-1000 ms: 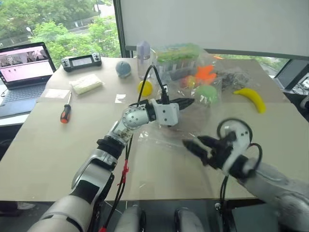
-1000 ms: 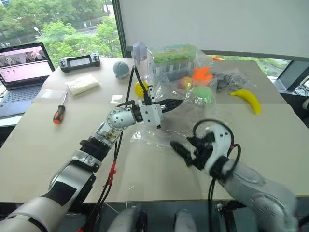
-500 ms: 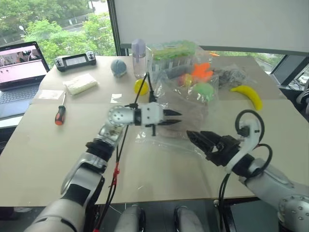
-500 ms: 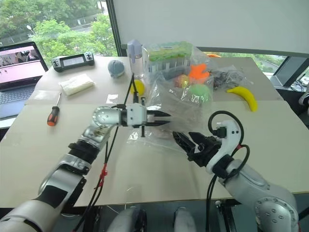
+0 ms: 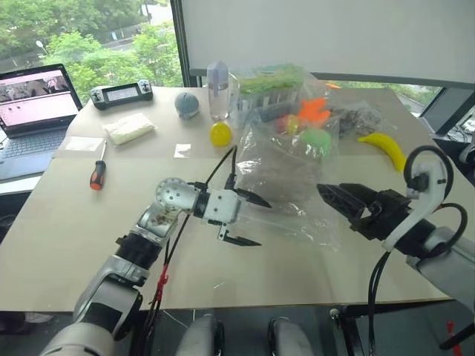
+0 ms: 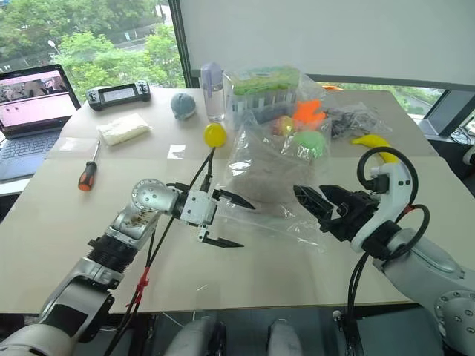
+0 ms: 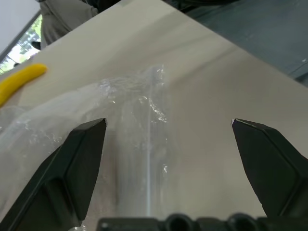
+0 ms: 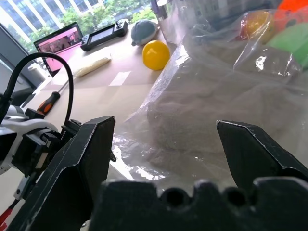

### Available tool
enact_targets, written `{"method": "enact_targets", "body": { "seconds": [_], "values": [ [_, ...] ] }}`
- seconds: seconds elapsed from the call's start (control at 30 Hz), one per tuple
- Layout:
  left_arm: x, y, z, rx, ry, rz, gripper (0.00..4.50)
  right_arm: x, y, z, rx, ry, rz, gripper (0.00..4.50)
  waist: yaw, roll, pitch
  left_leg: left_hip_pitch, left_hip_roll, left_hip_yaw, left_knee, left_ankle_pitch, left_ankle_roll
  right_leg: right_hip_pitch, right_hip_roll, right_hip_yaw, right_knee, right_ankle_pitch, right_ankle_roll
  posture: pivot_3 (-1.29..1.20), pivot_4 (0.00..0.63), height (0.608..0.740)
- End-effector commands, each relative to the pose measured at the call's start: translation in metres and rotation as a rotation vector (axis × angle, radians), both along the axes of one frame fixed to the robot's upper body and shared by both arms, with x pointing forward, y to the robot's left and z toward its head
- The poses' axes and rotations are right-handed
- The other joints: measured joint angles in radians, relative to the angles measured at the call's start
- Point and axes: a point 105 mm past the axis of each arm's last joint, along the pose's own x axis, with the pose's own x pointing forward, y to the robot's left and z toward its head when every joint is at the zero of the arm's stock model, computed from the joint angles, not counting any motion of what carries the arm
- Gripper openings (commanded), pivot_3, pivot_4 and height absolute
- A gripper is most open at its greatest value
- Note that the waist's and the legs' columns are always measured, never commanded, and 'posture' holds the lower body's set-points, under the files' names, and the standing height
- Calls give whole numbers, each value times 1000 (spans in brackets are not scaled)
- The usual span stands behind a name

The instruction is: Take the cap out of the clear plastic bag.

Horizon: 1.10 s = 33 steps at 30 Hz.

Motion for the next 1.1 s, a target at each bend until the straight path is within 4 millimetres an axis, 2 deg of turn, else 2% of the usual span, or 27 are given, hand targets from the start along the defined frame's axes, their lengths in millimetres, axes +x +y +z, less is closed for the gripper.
{"method": "enact_targets", "body": {
  "seconds": [0.03,0.13,0.23,0.37,0.53,0.67,0.8,0.97,1.1],
  "values": [
    [5,-12,6,-76,-138,14,4443,-3,-3,14,7,-61,-14,4058,1,0,0,0,0,0,0,0,0,0,0,0,0,0,0,0,150,740],
    [10,-19,5,-109,-217,28,4443,-1,-6,12,-2,-55,-38,4058,2,0,0,0,0,0,0,0,0,0,0,0,0,0,0,0,150,740],
    [12,-26,17,-151,-298,37,4443,-1,-8,11,0,-54,-56,4058,2,0,0,-1,0,0,0,0,0,-1,-1,0,0,0,0,0,150,740],
    [16,-16,6,-131,-363,50,4443,0,-11,8,-5,-45,-74,4058,1,0,0,0,0,0,0,0,0,0,-1,0,0,0,0,0,150,740],
    [23,-8,9,-148,-454,74,4443,-1,-13,8,-10,-48,-86,4058,1,0,0,0,0,0,0,0,0,-1,-1,0,0,0,0,0,150,740],
    [13,-2,4,-154,-372,18,4443,-1,-13,10,-8,-52,-85,4058,0,0,0,0,0,0,0,0,0,-1,-1,0,0,0,0,0,150,740],
    [7,2,8,-179,-306,-10,4443,-1,-14,8,-9,-46,-89,4058,0,0,0,-1,0,0,0,0,0,-1,-2,-1,0,0,0,0,150,740],
    [18,4,9,-126,-376,16,4443,0,-13,7,-12,-44,-88,4058,0,0,0,0,0,0,0,0,0,-1,-1,-1,1,0,0,0,150,740],
    [28,-4,11,-88,-462,35,4443,1,-12,8,-16,-53,-86,4058,3,0,0,0,0,0,2,0,0,0,-1,-1,0,0,0,0,150,740]
  ]
}}
